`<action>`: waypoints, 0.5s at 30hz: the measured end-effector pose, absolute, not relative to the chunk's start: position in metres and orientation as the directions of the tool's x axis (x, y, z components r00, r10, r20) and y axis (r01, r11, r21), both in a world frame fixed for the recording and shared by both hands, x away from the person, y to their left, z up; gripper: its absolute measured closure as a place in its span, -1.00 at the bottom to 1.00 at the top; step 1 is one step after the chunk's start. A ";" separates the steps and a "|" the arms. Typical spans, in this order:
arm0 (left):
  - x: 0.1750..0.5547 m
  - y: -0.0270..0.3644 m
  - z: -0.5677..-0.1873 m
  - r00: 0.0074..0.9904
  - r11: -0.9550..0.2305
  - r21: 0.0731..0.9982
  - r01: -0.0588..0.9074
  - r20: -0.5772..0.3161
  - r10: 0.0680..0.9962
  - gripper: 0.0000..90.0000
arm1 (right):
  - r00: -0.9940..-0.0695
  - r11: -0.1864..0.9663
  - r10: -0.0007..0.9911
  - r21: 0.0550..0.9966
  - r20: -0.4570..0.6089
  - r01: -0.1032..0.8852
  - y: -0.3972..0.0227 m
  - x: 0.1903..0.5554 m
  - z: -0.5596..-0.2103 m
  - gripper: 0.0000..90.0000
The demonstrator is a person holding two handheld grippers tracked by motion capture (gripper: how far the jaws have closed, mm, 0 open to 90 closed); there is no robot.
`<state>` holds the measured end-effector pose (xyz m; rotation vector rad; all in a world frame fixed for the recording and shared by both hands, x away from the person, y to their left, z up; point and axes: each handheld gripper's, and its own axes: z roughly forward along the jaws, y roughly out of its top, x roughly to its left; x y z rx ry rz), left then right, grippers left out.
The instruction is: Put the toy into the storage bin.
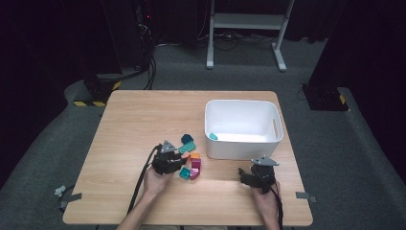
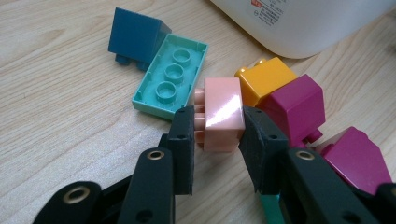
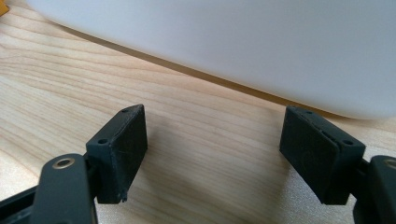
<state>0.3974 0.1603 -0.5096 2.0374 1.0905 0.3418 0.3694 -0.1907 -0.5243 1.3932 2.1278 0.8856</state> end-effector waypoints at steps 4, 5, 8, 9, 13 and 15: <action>0.396 0.161 -0.509 0.598 -0.325 0.748 0.578 -0.118 0.793 0.46 | -0.392 0.286 0.920 0.718 -0.019 0.635 -0.191 0.369 -0.524 -0.49; 0.396 0.161 -0.508 0.597 -0.321 0.750 0.578 -0.121 0.793 0.46 | -0.392 0.286 0.920 0.718 -0.019 0.634 -0.191 0.369 -0.524 -0.49; 0.395 0.162 -0.507 0.603 -0.325 0.752 0.573 -0.118 0.789 0.46 | -0.392 0.286 0.920 0.718 -0.019 0.635 -0.191 0.369 -0.524 -0.49; 0.395 0.162 -0.506 0.605 -0.325 0.754 0.571 -0.119 0.787 0.46 | -0.392 0.286 0.920 0.718 -0.019 0.634 -0.191 0.369 -0.524 -0.49; 0.393 0.165 -0.503 0.609 -0.312 0.761 0.568 -0.134 0.781 0.46 | -0.392 0.286 0.920 0.718 -0.019 0.634 -0.191 0.369 -0.524 -0.49; 0.393 0.167 -0.501 0.610 -0.309 0.763 0.568 -0.138 0.781 0.46 | -0.392 0.286 0.920 0.718 -0.019 0.634 -0.191 0.369 -0.524 -0.49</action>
